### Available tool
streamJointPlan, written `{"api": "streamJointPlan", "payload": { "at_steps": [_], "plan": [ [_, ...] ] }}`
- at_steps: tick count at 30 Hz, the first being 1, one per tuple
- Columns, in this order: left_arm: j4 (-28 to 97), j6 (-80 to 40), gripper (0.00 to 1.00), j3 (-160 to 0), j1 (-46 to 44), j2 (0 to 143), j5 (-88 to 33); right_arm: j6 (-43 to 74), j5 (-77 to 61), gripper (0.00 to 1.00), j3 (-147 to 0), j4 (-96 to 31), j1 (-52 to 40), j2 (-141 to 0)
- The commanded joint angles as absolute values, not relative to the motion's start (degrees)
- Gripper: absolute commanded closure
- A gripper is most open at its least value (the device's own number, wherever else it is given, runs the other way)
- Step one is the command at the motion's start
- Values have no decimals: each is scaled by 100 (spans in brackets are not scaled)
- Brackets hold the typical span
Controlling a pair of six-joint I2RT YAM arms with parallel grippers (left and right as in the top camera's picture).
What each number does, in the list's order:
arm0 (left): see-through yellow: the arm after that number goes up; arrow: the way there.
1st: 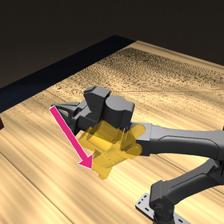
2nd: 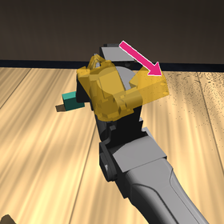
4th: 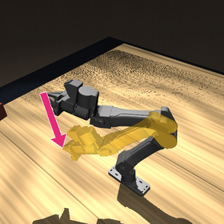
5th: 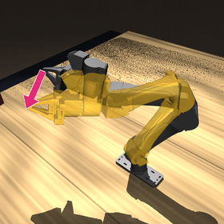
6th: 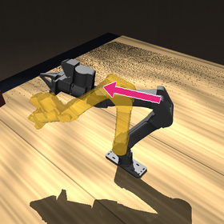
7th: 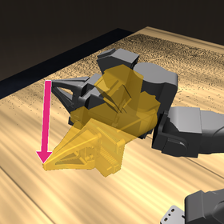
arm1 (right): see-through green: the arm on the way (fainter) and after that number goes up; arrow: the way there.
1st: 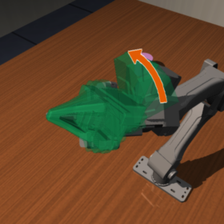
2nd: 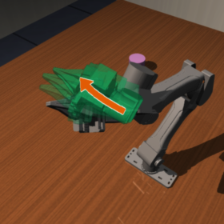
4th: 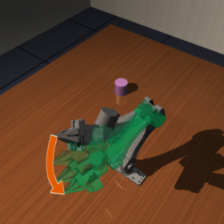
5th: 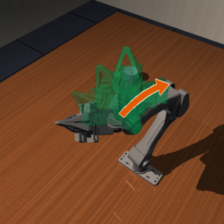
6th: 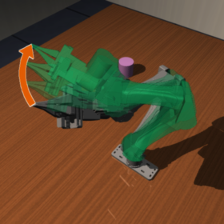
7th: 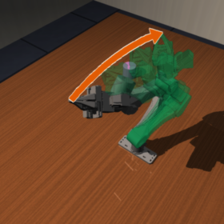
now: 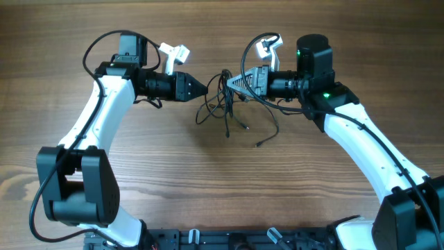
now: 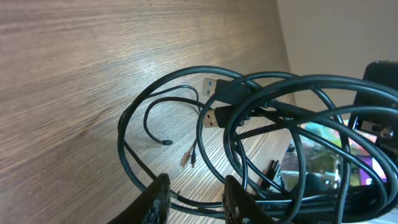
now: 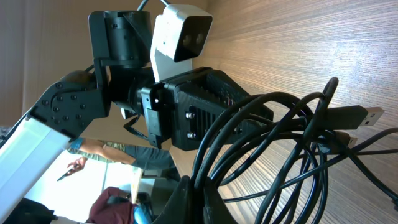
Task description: Untangle cables
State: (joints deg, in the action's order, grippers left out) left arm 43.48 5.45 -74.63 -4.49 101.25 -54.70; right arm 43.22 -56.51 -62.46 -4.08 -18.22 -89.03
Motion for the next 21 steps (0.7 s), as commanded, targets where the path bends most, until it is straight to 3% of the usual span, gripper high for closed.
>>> {"api": "streamJointPlan", "payload": {
  "at_steps": [1,2,5,21],
  "plan": [
    [4342,78,77,-7522,-486,10062,-5561,4217,-5653,96,-6324,-392,-1813,-8982],
    [4344,78,85,-7522,-510,10062,-5754,4217,-5653,96,-6324,-392,-1813,-8982],
    [4375,75,89,-7522,-644,10062,-5911,4222,-5655,96,-6324,-395,-1813,-8982],
    [4593,-244,85,-7522,-980,10062,-5885,4368,-5662,96,-6324,-392,-1813,-8982]
  ]
}}
